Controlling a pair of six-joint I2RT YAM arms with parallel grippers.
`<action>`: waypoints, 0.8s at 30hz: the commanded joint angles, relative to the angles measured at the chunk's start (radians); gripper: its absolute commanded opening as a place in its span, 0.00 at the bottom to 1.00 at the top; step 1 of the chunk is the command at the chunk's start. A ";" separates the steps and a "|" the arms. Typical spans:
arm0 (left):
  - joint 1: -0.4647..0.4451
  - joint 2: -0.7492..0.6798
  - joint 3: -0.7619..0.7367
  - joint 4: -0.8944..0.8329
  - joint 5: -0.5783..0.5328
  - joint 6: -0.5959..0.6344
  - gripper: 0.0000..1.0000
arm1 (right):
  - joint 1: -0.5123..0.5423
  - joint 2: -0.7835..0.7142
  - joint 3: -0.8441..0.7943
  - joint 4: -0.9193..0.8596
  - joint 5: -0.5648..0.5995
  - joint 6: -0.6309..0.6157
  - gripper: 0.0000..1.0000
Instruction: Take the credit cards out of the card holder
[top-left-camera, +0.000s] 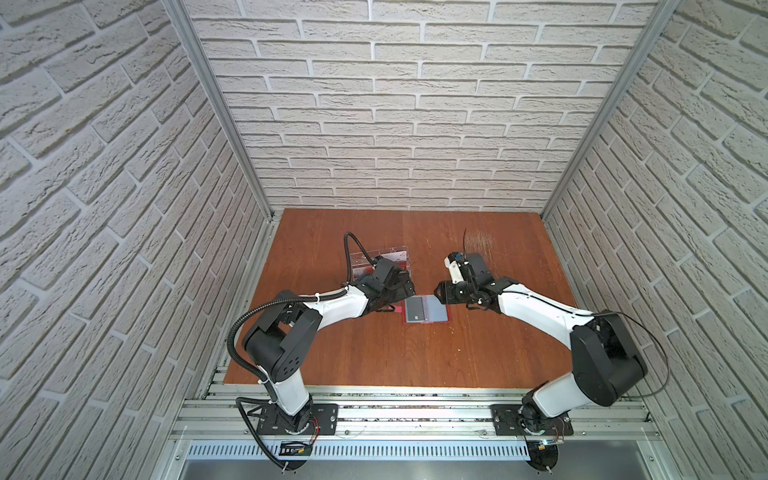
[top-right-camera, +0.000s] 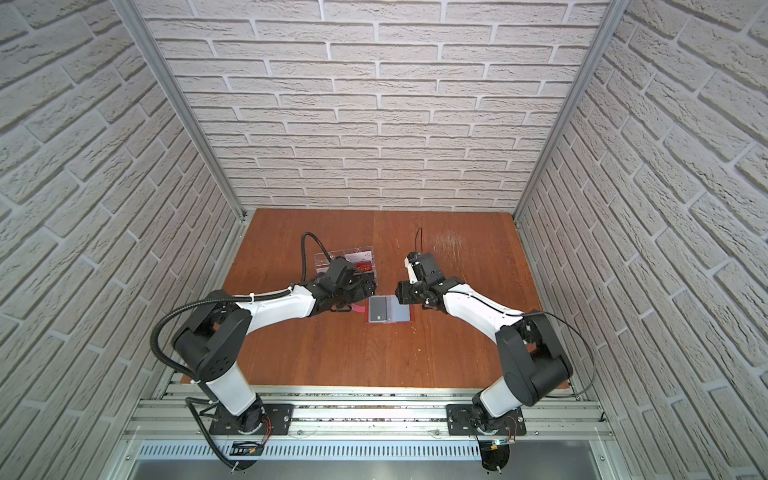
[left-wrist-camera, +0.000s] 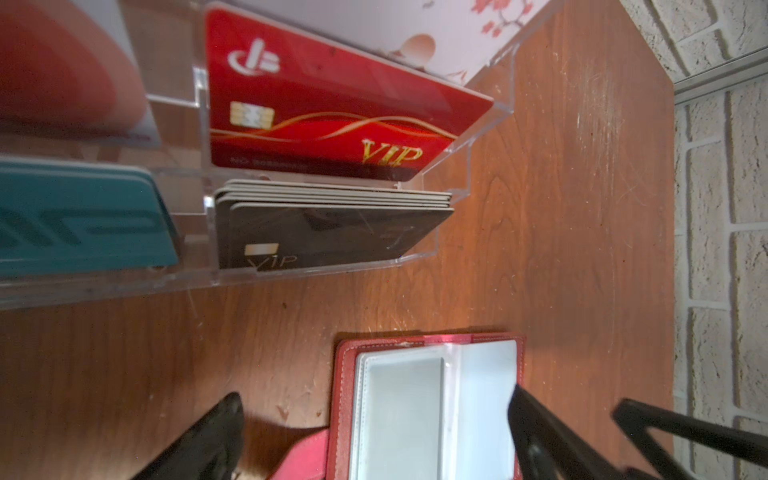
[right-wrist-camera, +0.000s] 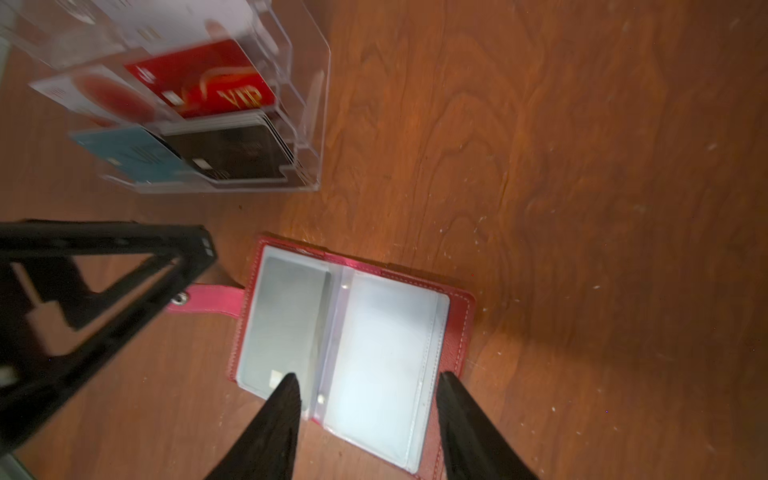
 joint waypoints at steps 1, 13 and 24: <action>0.010 -0.004 -0.004 0.025 0.015 -0.021 0.98 | 0.030 0.018 -0.024 0.051 -0.039 -0.008 0.50; 0.013 0.020 -0.017 0.087 0.097 -0.060 0.97 | 0.060 0.096 0.007 0.040 -0.056 -0.009 0.43; -0.007 0.044 -0.031 0.127 0.137 -0.092 0.86 | 0.061 0.124 0.009 0.059 -0.089 0.007 0.39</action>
